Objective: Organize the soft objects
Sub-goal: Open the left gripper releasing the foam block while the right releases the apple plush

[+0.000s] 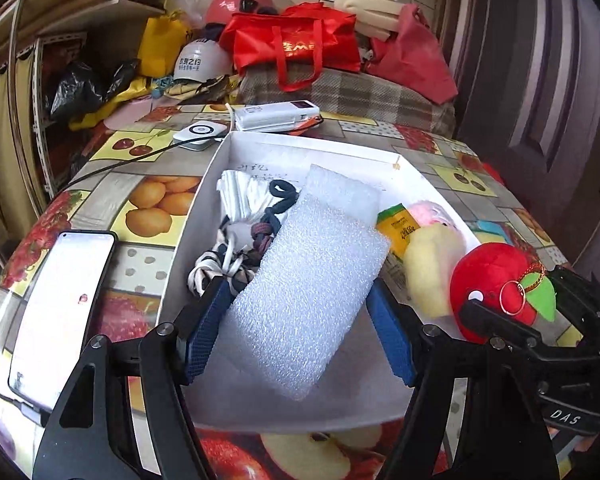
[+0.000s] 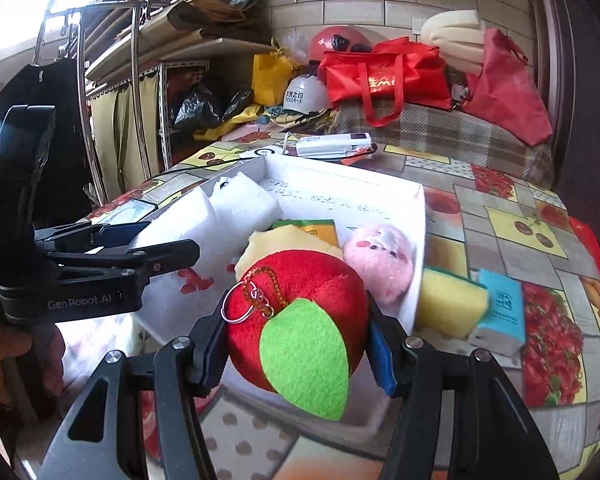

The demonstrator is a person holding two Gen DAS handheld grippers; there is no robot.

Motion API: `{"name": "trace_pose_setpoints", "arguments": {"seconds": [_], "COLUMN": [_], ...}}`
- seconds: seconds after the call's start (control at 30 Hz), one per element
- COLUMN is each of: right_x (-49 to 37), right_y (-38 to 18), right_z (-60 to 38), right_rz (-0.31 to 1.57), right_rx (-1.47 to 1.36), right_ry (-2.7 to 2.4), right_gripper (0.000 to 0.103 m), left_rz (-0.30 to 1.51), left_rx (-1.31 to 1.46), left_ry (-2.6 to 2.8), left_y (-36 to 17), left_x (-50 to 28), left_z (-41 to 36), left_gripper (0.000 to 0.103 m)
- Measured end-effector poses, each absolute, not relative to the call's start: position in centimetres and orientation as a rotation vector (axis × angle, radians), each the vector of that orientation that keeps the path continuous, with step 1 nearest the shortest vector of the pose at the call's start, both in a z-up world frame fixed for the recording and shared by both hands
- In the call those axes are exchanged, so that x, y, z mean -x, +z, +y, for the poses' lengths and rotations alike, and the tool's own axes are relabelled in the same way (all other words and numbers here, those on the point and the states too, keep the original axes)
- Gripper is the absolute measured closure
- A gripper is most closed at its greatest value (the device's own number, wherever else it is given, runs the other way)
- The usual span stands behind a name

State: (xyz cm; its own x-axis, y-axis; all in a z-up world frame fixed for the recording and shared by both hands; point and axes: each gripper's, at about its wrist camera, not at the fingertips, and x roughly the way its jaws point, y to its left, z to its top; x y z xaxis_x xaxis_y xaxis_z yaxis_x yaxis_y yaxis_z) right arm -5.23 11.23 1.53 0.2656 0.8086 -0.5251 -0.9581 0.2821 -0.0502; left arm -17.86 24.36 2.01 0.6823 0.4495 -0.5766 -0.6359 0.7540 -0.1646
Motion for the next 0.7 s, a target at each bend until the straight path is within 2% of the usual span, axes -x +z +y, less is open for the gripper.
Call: {"name": "trace_pose_setpoints", "arguments": {"seconds": [0.47,0.57,0.67,0.7], "right_x": [4.2,4.1,3.6,3.4], "right_y": [1.4,1.5,1.7,1.8], "right_z": [14.8,14.5,14.1,14.0], "right_rz": [0.486,0.48,0.48,0.476], "right_rx": [0.377,0.365,0.334,0.322], "right_ry": [1.166,1.153,1.141,1.141], "right_gripper": [0.044,0.038,0.019,0.018], "left_rz": [0.532,0.521,0.514,0.508], "left_rx": [0.356,0.367,0.361,0.357], "left_ry": [0.718,0.725,0.754,0.765], "left_y": [2.0,2.1,2.2,2.3], "left_x": [14.9,15.2,15.4,15.5], "left_z": [27.3,27.4,27.3,27.3], "left_gripper": [0.032,0.032,0.031,0.026]}}
